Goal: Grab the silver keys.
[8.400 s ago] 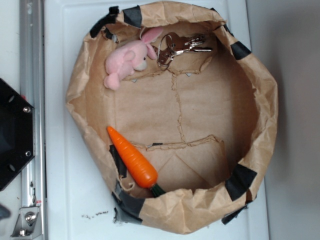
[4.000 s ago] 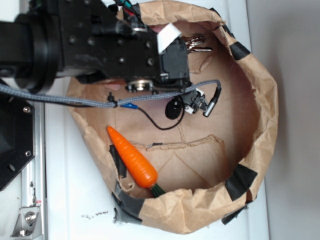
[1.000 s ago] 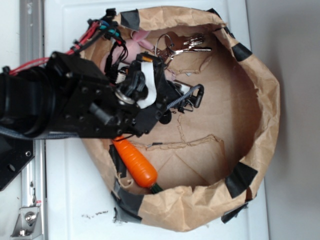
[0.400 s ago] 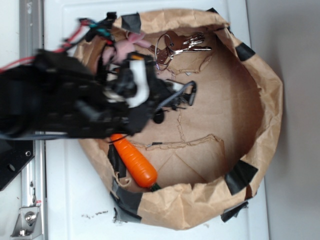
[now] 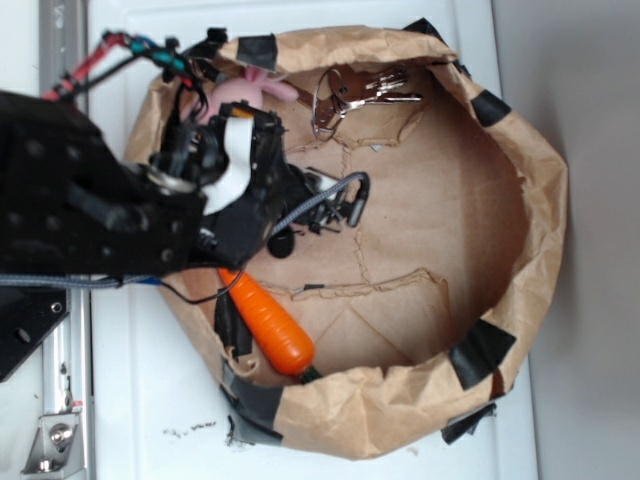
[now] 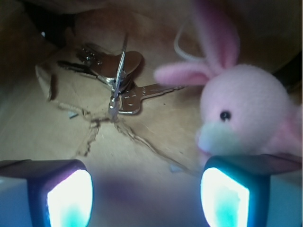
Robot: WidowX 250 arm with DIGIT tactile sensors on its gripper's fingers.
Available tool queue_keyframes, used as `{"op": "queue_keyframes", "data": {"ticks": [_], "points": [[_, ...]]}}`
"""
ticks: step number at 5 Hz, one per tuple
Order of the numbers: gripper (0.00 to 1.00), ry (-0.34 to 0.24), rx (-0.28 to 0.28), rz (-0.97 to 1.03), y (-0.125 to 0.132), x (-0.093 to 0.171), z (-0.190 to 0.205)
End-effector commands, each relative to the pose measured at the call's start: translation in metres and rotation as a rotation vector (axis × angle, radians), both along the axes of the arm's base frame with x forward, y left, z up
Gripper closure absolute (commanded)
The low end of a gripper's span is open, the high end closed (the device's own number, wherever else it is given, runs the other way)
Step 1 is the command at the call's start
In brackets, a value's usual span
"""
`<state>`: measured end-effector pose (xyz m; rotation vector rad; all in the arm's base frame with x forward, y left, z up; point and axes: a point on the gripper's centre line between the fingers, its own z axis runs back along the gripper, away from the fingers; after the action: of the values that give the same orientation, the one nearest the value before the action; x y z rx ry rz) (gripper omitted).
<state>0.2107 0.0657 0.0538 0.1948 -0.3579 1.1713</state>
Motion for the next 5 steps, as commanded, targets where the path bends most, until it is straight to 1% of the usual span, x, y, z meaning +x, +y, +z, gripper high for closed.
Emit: {"op": "queue_keyframes", "data": {"ticks": [1,2,3,4,5], "points": [[0.00,0.080,-0.144,0.107,-0.015,0.095,0.053],[0.00,0.061,-0.121,0.120,-0.016,0.145,0.045],[0.00,0.066,-0.136,0.076,-0.012,0.146,0.048],[0.00,0.052,-0.168,-0.032,-0.005,0.126,0.055],[0.00,0.022,-0.229,-0.154,0.006,0.105,0.067]]}}
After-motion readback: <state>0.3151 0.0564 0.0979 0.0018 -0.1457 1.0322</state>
